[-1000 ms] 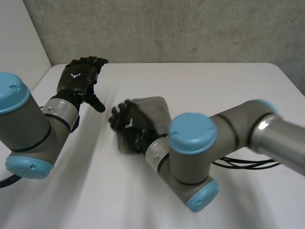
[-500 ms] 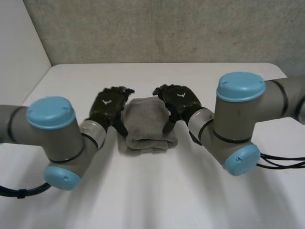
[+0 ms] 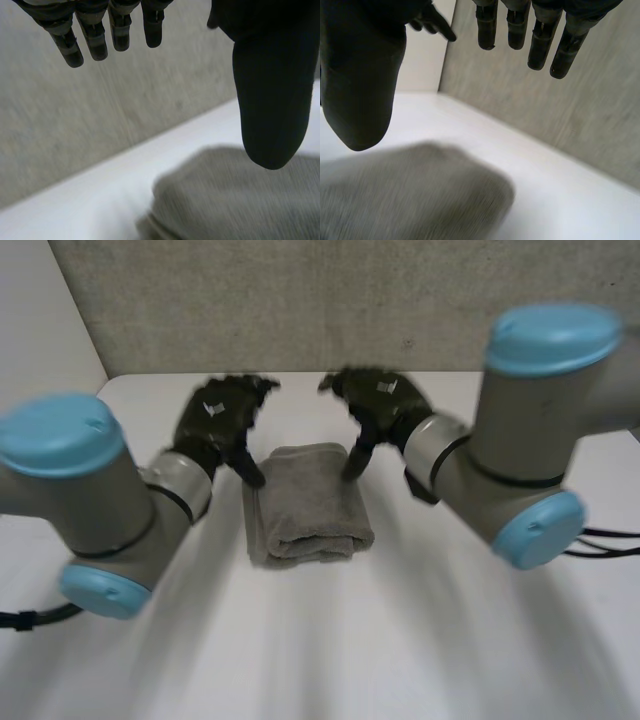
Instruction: Fold the towel.
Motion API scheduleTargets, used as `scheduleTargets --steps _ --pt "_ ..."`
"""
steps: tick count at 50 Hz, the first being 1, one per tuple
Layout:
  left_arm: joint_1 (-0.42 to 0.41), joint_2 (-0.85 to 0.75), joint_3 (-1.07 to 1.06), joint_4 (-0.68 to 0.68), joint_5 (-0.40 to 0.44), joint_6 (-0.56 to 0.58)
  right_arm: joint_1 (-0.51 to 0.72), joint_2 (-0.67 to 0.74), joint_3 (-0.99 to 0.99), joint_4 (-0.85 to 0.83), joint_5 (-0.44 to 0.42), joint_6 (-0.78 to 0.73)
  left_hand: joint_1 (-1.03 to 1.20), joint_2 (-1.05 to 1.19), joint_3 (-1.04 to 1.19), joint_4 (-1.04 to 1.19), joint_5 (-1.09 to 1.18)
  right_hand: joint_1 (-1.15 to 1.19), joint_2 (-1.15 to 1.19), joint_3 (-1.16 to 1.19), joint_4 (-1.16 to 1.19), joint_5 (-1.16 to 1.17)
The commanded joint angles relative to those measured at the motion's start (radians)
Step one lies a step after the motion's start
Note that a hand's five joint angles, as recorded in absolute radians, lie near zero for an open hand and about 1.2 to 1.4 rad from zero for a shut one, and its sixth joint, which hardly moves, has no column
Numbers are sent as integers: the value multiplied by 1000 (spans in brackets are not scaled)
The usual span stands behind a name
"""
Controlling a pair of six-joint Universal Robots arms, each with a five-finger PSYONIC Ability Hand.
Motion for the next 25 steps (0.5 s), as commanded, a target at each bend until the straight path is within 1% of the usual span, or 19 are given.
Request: scheduleTargets --steps 1,2,3,4,5,6,9,11,12,14,25 --pt "29 183 29 -88 0 -1 -30 -212 40 10 108 1 15 15 18 19 -18 -49 -65 -70 -83 -61" --pt "44 217 44 -120 -2 -2 -44 -245 41 15 149 -2 18 18 21 22 -15 -49 -65 -70 -83 -61" --pt "59 244 59 -157 -3 -4 -44 -245 41 15 149 -2 21 21 23 25 -12 -49 -65 -70 -83 -61" --pt "59 245 60 -157 -3 -4 -56 -271 44 27 186 -4 21 21 24 25 -12 -49 -65 -70 -83 -61" --pt "70 266 76 -197 -9 -2 -68 -292 49 44 214 -5 21 21 24 25 -12 -49 -65 -70 -83 -61" --pt "81 281 98 -240 -21 -4 -69 -293 49 44 214 -5 21 21 24 25 -12 -49 -65 -70 -83 -61" --pt "90 289 126 -282 -37 -5 -90 -315 46 82 241 -18 27 27 29 31 -6 -49 -65 -70 -83 -61" --pt "98 291 170 -364 -72 -13 -104 -323 41 98 251 -27 33 33 35 37 0 -49 -65 -70 -83 -61" --pt "98 291 170 -364 -72 -13 -116 -326 41 102 255 -33 33 33 35 37 0 -49 -65 -70 -83 -61" --pt "99 291 198 -418 -83 -28 -128 -328 41 104 258 -35 33 33 35 37 0 -49 -65 -70 -83 -61" --pt "102 291 216 -444 -86 -43 -151 -326 43 114 258 -38 30 30 32 34 -3 -49 -65 -70 -83 -61"
